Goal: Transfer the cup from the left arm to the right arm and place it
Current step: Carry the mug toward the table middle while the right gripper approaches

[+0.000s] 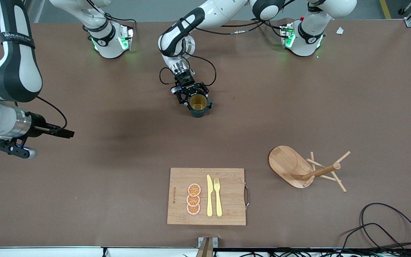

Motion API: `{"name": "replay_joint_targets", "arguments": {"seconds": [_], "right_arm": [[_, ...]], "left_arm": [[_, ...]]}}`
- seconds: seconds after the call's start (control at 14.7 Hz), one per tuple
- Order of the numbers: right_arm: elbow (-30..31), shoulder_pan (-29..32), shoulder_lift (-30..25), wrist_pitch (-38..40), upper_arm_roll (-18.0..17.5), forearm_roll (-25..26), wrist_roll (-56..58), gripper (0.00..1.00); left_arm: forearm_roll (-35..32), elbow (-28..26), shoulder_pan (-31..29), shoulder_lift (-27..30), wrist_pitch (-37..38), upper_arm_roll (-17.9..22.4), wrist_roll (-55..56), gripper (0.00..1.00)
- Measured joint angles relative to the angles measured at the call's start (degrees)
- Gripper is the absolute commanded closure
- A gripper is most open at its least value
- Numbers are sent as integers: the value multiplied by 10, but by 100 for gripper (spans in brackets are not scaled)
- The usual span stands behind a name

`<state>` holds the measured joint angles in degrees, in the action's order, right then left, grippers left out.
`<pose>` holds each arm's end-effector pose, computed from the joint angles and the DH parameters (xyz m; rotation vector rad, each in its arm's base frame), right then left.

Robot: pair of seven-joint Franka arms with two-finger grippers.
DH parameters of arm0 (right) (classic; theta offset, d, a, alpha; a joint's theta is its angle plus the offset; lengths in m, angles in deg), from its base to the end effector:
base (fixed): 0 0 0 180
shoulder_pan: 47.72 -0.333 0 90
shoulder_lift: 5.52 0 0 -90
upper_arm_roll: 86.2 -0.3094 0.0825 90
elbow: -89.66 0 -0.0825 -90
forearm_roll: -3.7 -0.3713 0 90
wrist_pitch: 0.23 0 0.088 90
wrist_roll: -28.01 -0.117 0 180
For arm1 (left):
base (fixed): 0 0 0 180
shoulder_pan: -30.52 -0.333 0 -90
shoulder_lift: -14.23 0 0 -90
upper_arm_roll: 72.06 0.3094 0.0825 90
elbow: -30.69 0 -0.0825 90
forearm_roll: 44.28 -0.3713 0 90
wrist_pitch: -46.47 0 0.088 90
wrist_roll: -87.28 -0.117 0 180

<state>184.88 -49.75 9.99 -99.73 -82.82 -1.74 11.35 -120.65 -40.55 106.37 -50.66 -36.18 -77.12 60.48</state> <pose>0.6024 -0.0019 0.4234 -3.0325 0.5184 0.3144 0.2403 -0.6245 0.0980 -0.6113 1.6086 0.1616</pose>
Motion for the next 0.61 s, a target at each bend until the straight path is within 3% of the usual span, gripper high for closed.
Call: {"name": "replay_joint_targets", "arguments": {"seconds": [0.61], "right_arm": [[8, -44, 12, -21, -1, -1, -98, 0]], "left_arm": [[40, 21, 4, 57, 19, -30, 0, 0]]}}
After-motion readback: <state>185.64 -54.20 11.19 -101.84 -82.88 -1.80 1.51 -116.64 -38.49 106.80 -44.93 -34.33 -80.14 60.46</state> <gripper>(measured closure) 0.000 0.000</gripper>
